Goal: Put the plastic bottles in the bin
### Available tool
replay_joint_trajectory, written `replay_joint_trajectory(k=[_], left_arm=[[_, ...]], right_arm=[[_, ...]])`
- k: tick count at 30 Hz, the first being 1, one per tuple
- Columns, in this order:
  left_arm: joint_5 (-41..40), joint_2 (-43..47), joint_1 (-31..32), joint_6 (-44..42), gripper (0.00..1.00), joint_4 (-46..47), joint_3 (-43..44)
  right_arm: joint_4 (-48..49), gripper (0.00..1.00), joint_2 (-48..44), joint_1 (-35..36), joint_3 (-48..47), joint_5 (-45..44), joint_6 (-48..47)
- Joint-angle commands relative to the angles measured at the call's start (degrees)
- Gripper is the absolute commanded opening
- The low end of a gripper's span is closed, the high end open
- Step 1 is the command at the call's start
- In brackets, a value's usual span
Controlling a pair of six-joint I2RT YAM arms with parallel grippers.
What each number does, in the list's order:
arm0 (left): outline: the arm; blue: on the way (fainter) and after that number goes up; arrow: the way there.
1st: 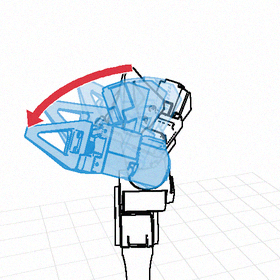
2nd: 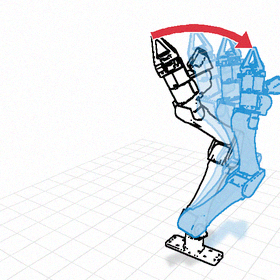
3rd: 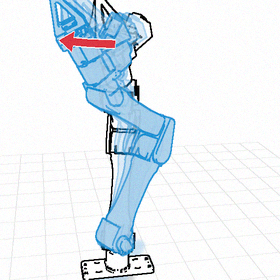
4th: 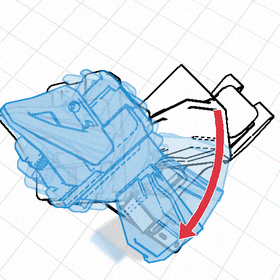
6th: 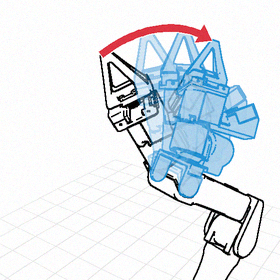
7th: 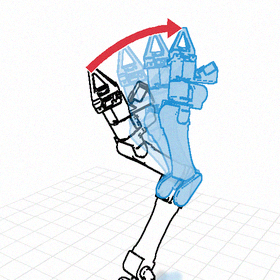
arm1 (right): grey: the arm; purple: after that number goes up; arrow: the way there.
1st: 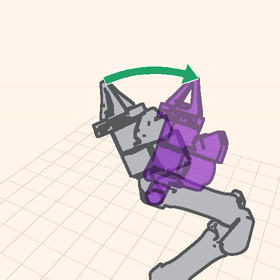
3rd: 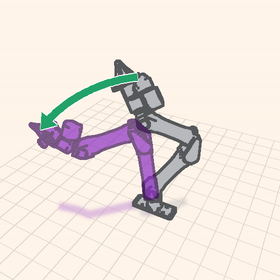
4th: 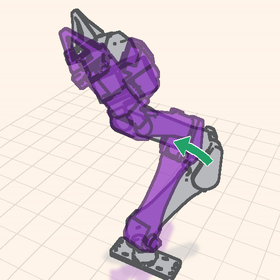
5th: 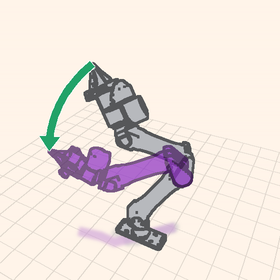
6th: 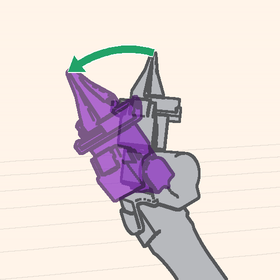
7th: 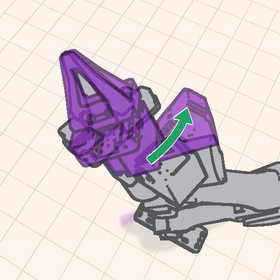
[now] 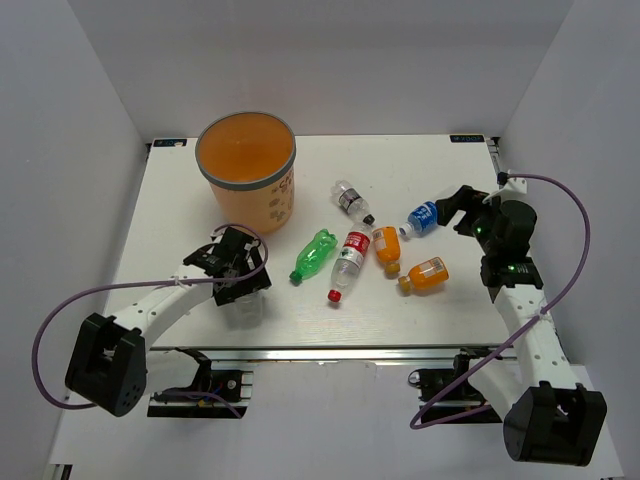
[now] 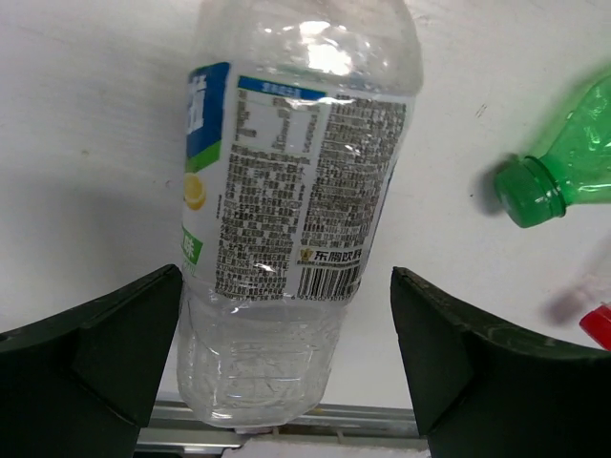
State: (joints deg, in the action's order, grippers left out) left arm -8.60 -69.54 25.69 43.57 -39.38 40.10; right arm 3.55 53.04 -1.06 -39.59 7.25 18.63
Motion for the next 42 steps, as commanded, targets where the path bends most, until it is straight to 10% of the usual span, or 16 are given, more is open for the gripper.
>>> replay_joint_trajectory(k=[1, 7, 18, 25, 34, 42], left_arm=[[1.04, -0.42, 0.76, -0.42, 0.98, 4.74, -0.54], [-0.19, -0.69, 0.85, -0.86, 0.96, 4.84, -1.16], [-1.33, 0.89, 2.78, -2.52, 0.44, -0.34, 2.26], [1.92, 5.46, 12.09, -7.27, 0.35, 1.4, 10.17], [1.22, -1.9, 19.04, -16.14, 0.3, 13.18, 33.0], [-25.5, -21.14, 16.86, -23.18, 0.35, 7.82, 64.12]], right_arm=[[0.94, 0.89, 0.66, 0.18, -1.36, -2.57, -0.18], [0.32, 0.89, 0.4, 0.09, -1.54, -4.61, 0.53], [-5.12, 0.89, 4.18, 0.09, -4.7, -6.45, 0.88], [-4.35, 0.89, 4.71, 0.01, -5.41, 0.91, -0.17], [0.4, 0.89, 1.9, -0.26, -4.0, 13.05, -1.32], [-0.21, 0.89, 1.81, -0.61, -4.35, 14.11, -1.5]])
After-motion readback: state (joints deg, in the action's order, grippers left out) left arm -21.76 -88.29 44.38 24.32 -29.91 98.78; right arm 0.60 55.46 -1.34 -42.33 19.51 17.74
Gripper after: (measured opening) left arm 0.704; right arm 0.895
